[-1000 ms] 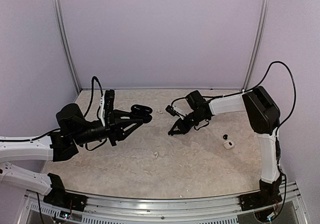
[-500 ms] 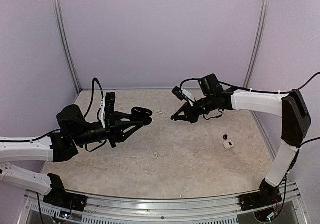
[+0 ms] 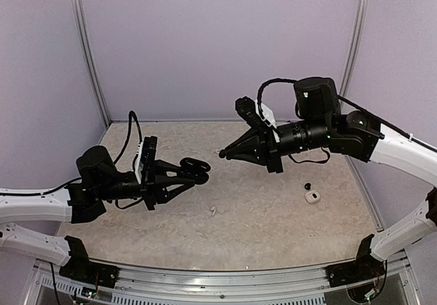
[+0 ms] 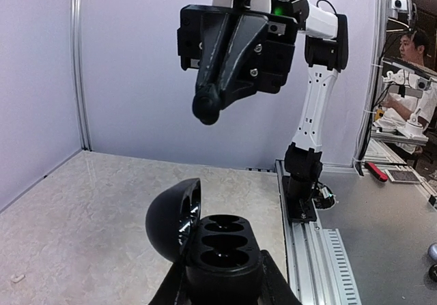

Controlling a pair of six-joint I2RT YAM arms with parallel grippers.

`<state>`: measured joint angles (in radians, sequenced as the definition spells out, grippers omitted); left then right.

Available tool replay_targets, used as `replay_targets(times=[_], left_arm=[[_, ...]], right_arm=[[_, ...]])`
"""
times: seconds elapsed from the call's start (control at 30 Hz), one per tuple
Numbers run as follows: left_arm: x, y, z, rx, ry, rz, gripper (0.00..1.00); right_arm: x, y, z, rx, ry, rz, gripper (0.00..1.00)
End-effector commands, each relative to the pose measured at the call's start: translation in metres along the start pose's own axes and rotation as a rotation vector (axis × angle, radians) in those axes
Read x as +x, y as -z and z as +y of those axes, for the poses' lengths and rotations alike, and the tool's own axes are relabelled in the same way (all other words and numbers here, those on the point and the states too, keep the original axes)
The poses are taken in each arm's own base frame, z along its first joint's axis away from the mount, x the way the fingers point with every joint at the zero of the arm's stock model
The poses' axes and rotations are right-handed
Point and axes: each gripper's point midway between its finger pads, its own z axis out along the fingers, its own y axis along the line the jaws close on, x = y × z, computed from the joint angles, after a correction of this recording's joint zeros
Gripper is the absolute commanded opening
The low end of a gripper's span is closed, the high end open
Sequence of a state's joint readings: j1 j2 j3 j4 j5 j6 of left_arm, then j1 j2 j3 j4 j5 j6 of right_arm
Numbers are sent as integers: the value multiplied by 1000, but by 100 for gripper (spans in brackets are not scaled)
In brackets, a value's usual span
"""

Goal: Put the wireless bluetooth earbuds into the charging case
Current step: Place the right earbud in the right side groove of the charging case.

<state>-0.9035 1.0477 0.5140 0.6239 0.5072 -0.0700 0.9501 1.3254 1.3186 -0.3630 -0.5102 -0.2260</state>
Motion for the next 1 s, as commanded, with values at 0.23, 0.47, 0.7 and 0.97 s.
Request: replay_targets(times=[0.23, 0.47, 0.7, 0.97], left_arm=[[-16, -6, -17, 86, -58, -42, 0], [-21, -9, -21, 106, -58, -56, 0], [-26, -8, -23, 113, -54, -72, 0], [-29, -7, -25, 122, -49, -85, 0]], right_arm=[[-33, -15, 64, -54, 163, 9, 5], [-20, -30, 63, -16, 201, 70, 5], [-11, -36, 58, 4, 199, 97, 5], [-8, -40, 57, 10, 201, 101, 5]])
